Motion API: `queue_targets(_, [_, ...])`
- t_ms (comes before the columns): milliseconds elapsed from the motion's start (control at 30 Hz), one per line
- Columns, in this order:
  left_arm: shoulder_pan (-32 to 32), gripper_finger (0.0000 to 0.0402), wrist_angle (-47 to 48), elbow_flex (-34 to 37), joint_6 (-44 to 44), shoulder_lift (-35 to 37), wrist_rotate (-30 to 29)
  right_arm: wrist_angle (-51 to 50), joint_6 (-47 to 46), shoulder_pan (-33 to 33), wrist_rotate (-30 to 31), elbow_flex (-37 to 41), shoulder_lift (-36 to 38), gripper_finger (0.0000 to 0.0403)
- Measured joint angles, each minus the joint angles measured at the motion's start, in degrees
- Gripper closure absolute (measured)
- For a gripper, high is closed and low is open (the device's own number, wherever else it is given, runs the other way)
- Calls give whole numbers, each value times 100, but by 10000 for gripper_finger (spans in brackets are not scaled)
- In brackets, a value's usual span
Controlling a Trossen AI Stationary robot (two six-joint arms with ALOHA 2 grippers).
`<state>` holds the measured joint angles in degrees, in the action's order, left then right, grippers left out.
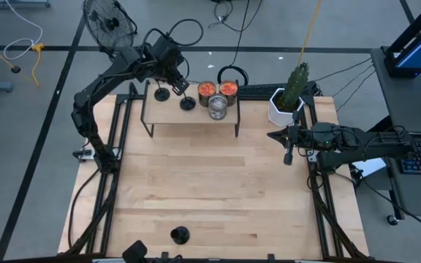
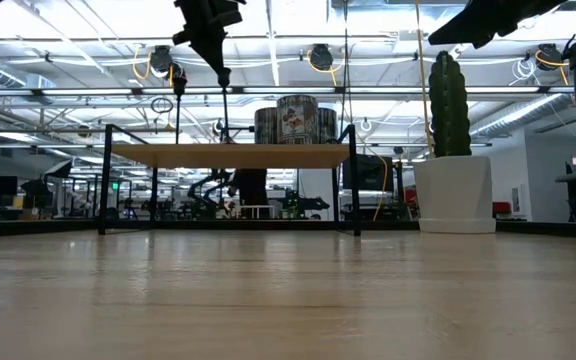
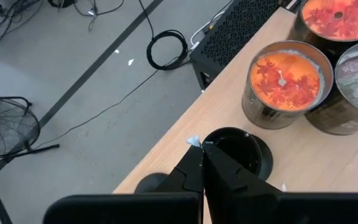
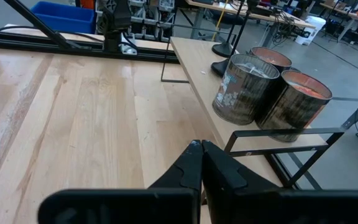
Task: Pick & Place candle stick holders
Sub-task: Put the top black candle holder on the shelf
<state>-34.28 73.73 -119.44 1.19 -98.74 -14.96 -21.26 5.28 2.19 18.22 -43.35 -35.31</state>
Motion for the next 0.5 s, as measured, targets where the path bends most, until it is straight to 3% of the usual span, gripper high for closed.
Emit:
queue_targets(233, [0, 398, -58, -4, -65, 10, 506, 0, 6, -1, 0, 0, 0, 403])
queue_targets(500, [-26, 366, 54, -9, -212, 11, 802, -2, 11, -1, -2, 0, -1, 403])
